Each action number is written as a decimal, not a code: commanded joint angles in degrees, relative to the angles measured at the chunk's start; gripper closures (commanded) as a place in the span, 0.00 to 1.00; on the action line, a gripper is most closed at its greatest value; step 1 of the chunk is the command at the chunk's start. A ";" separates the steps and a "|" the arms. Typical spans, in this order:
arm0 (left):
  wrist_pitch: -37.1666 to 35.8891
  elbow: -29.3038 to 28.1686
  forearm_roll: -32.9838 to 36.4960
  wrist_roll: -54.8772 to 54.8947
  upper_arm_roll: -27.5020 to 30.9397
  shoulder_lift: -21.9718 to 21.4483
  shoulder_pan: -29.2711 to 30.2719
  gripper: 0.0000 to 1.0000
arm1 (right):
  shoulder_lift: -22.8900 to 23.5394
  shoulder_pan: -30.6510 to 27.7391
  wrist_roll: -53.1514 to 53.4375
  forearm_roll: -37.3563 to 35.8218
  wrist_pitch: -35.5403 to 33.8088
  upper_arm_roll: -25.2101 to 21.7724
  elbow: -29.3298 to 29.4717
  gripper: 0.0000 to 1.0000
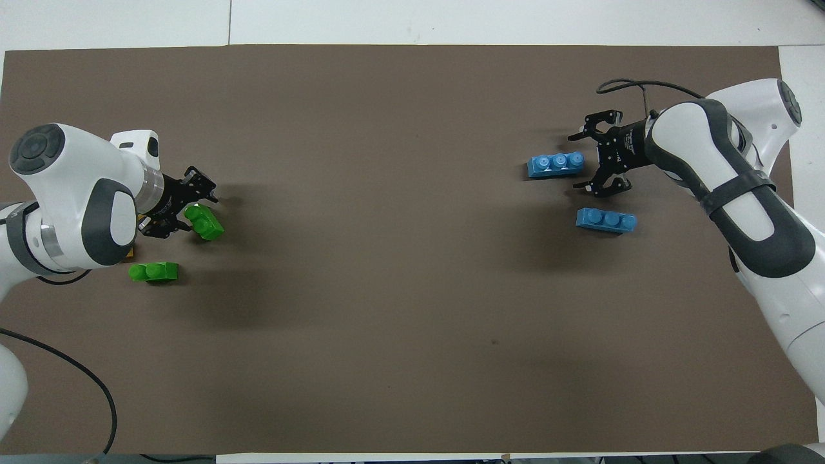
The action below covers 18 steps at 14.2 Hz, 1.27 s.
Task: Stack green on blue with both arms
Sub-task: 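Grasp the green brick with the left gripper and lift it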
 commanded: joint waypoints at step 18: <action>-16.58 12.04 -1.46 -17.73 -0.24 -8.54 -5.72 1.00 | -1.58 -0.33 -4.90 0.04 1.51 0.21 -2.41 0.40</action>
